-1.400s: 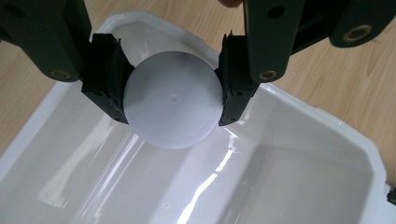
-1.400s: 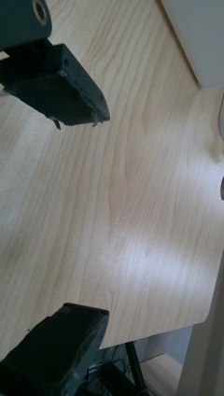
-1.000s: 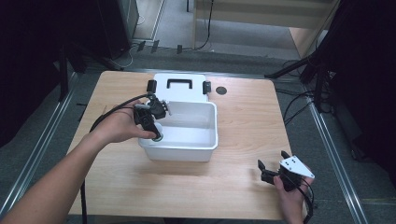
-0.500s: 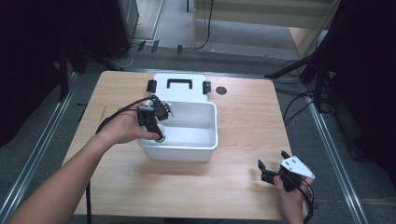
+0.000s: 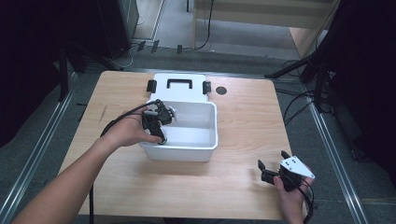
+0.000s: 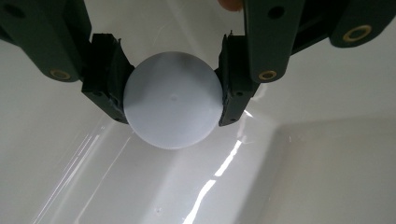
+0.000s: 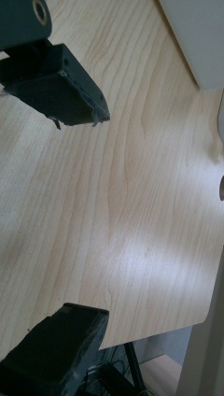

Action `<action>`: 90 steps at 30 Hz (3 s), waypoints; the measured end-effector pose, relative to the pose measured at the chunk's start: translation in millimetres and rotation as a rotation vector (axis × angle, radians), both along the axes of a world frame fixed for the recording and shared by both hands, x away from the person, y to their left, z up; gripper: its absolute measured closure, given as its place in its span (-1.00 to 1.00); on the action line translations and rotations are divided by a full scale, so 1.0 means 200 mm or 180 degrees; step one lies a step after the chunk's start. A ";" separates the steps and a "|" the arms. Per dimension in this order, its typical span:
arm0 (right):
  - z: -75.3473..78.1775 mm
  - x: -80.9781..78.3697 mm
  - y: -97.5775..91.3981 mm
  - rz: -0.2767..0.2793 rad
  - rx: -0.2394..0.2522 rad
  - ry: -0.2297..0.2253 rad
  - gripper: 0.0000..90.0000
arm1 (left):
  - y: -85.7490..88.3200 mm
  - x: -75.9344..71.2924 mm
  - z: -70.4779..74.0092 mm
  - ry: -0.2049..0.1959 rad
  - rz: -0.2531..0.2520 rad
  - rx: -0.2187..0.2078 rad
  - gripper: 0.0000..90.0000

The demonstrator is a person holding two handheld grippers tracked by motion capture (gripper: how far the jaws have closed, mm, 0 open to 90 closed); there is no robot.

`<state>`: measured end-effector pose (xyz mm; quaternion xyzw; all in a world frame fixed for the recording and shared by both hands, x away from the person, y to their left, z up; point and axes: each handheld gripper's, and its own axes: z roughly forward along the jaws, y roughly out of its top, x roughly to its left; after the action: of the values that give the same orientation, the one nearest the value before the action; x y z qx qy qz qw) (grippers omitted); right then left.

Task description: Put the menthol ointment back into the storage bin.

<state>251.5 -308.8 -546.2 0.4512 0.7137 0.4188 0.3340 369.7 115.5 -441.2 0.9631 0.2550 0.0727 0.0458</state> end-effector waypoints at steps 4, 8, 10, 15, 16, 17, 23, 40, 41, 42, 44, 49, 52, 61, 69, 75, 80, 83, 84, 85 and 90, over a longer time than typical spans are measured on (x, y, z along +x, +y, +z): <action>0.00 0.00 0.00 -0.0001 0.0003 -0.0002 -0.87 | 0.00 0.00 0.00 -0.0009 0.0019 -0.0005 0.14; 0.00 0.00 0.00 0.0001 0.0003 0.0000 -0.87 | -0.02 -0.01 -0.01 -0.0064 0.0002 0.0096 0.14; 0.00 0.00 0.00 0.0001 0.0005 -0.0002 -0.87 | -0.03 -0.01 -0.01 -0.0105 -0.0037 0.0174 0.14; 0.00 0.00 0.00 -0.0001 0.0008 -0.0004 -0.87 | -0.05 -0.02 0.00 -0.0094 -0.0063 0.0143 0.14; 0.00 0.00 0.00 0.0000 0.0010 -0.0004 -0.87 | -0.05 -0.02 0.01 -0.0091 -0.0055 0.0124 0.14; 0.00 0.00 0.00 0.0000 0.0012 -0.0005 -0.87 | -0.06 -0.01 0.01 -0.0104 -0.0067 0.0125 0.14; 0.00 0.00 0.00 0.0000 0.0018 -0.0006 -0.87 | -0.09 -0.01 0.00 -0.0036 -0.0128 0.0130 0.14; 0.00 0.00 0.00 0.0001 0.0014 -0.0007 -0.87 | -0.07 0.04 -0.10 0.0348 0.0156 0.0163 0.13; 0.00 0.00 0.00 0.0000 0.0014 -0.0007 -0.87 | -0.07 0.04 -0.10 0.0366 0.0164 0.0173 0.13; 0.00 0.00 0.00 0.0000 0.0016 -0.0006 -0.87 | -0.07 0.04 -0.11 0.0369 0.0177 0.0163 0.13; 0.00 0.00 0.00 0.0001 0.0016 -0.0007 -0.87 | -0.07 0.04 -0.11 0.0363 0.0157 0.0173 0.12; 0.00 0.00 0.00 0.0002 0.0016 -0.0007 -0.87 | -0.06 0.04 -0.10 0.0325 0.0130 0.0196 0.07; 0.00 0.00 0.00 -0.0001 0.0019 -0.0005 -0.87 | -0.06 0.04 -0.09 0.0316 0.0144 0.0162 0.06; 0.00 0.00 0.00 -0.0003 0.0011 -0.0002 -0.87 | -0.03 0.00 0.02 0.0180 0.0178 -0.0029 0.04; 0.00 0.00 0.00 0.0004 -0.0012 -0.0003 -0.87 | 0.03 -0.02 0.19 0.0082 0.0250 -0.0304 0.04; 0.00 0.00 0.00 -0.0001 -0.0006 0.0000 -0.87 | 0.09 -0.05 0.30 -0.0034 0.0296 -0.0439 0.03; 0.00 0.00 0.00 0.0010 -0.0020 -0.0007 -0.87 | 0.16 -0.09 0.38 -0.0093 0.0317 -0.0526 0.05; 0.00 0.00 0.00 0.0007 -0.0025 -0.0004 -0.87 | 0.22 -0.11 0.41 -0.0119 0.0353 -0.0506 0.05; 0.00 0.00 0.00 0.0007 -0.0026 -0.0001 -0.87 | 0.24 -0.12 0.42 -0.0134 0.0365 -0.0497 0.04; 0.00 0.00 0.00 0.0006 -0.0028 0.0000 -0.87 | 0.26 -0.13 0.42 -0.0145 0.0387 -0.0500 0.04; 0.00 0.00 0.00 0.0001 -0.0038 0.0011 -0.87 | 0.36 -0.16 0.43 -0.0143 0.0493 -0.0534 0.04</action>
<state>252.2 -308.2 -546.2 0.4497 0.7169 0.4139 0.3355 338.1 187.1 -354.2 0.9314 0.3327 0.0760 0.1263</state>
